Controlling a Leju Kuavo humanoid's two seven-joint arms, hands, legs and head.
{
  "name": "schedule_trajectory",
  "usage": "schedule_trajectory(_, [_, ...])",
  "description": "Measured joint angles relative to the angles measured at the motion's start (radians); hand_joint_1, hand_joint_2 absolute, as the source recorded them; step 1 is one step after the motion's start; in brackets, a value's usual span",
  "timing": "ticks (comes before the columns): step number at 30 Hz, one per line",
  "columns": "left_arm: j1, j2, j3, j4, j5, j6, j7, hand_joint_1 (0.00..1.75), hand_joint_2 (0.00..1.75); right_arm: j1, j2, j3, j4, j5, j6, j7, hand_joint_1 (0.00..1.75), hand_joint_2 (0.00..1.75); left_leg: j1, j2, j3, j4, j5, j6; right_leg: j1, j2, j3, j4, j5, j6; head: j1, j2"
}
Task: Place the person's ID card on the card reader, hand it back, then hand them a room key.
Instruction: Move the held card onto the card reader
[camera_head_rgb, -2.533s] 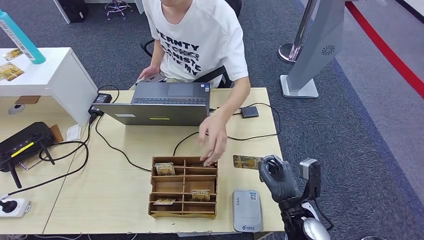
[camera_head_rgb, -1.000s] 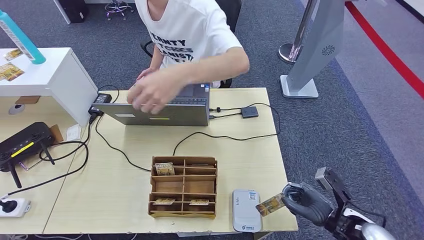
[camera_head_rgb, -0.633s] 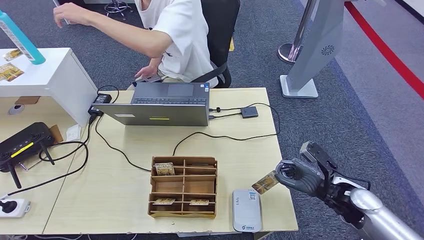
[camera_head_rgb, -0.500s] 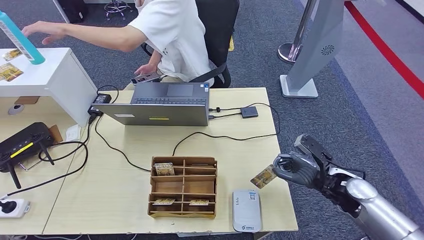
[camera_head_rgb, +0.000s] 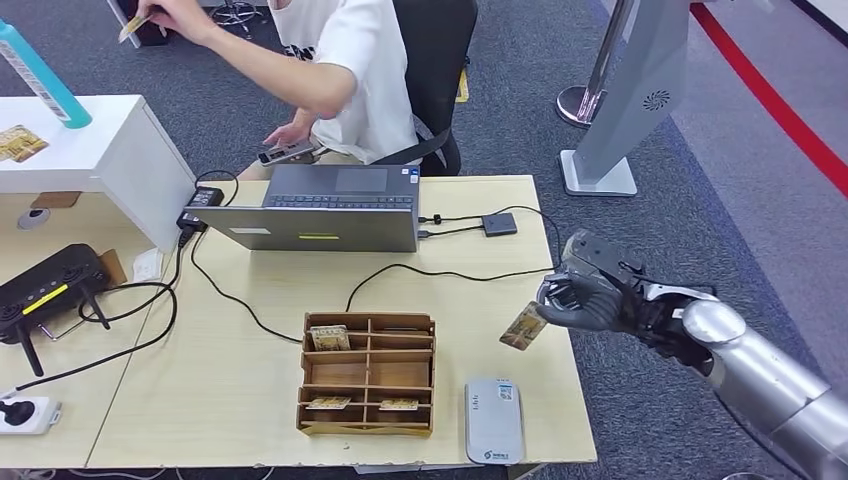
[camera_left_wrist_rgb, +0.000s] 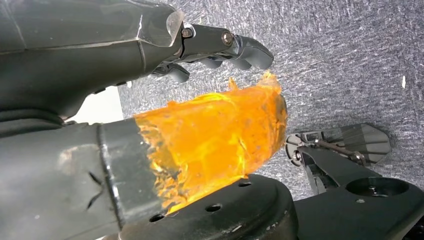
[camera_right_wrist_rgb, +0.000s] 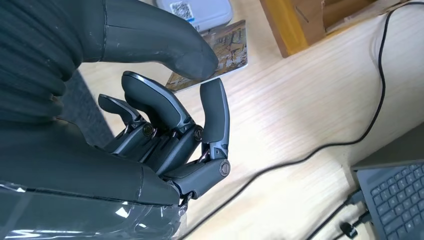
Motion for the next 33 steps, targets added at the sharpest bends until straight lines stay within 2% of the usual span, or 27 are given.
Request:
schedule_trajectory(8, [0.001,0.004,0.0,0.0,0.005,-0.001,0.005,0.0,0.0,-0.194,-0.159,0.137,-0.119,-0.159,0.051,0.112,1.75,1.75,0.0,-0.001,-0.001,0.0,0.0,0.0,0.0,-0.001,0.0,0.0,0.0,0.0,0.0,0.0])
schedule_trajectory(13, [0.001,0.004,0.0,0.0,0.005,0.0,0.005,0.0,0.0,-0.255,-0.219,0.199,-0.196,-0.175,0.046,0.126,1.75,1.75,0.0,-0.001,-0.001,0.0,0.0,0.0,0.0,-0.001,0.0,0.0,0.0,0.0,0.0,0.0])
schedule_trajectory(24, [0.001,0.004,0.0,0.0,0.008,-0.002,0.0,0.0,0.0,-0.289,-0.241,0.301,-0.251,-0.151,0.014,0.063,1.75,1.75,0.0,-0.001,0.0,0.0,0.0,0.0,0.0,0.0,0.0,0.0,0.0,0.0,0.0,0.0])
schedule_trajectory(33, [0.0,0.003,0.0,0.0,0.002,-0.004,-0.002,0.0,0.0,-0.261,-0.203,0.375,-0.24,-0.116,-0.014,0.019,1.75,1.75,0.0,-0.001,-0.001,0.0,0.0,0.0,0.0,-0.001,0.0,0.0,0.0,0.0,0.0,0.0])
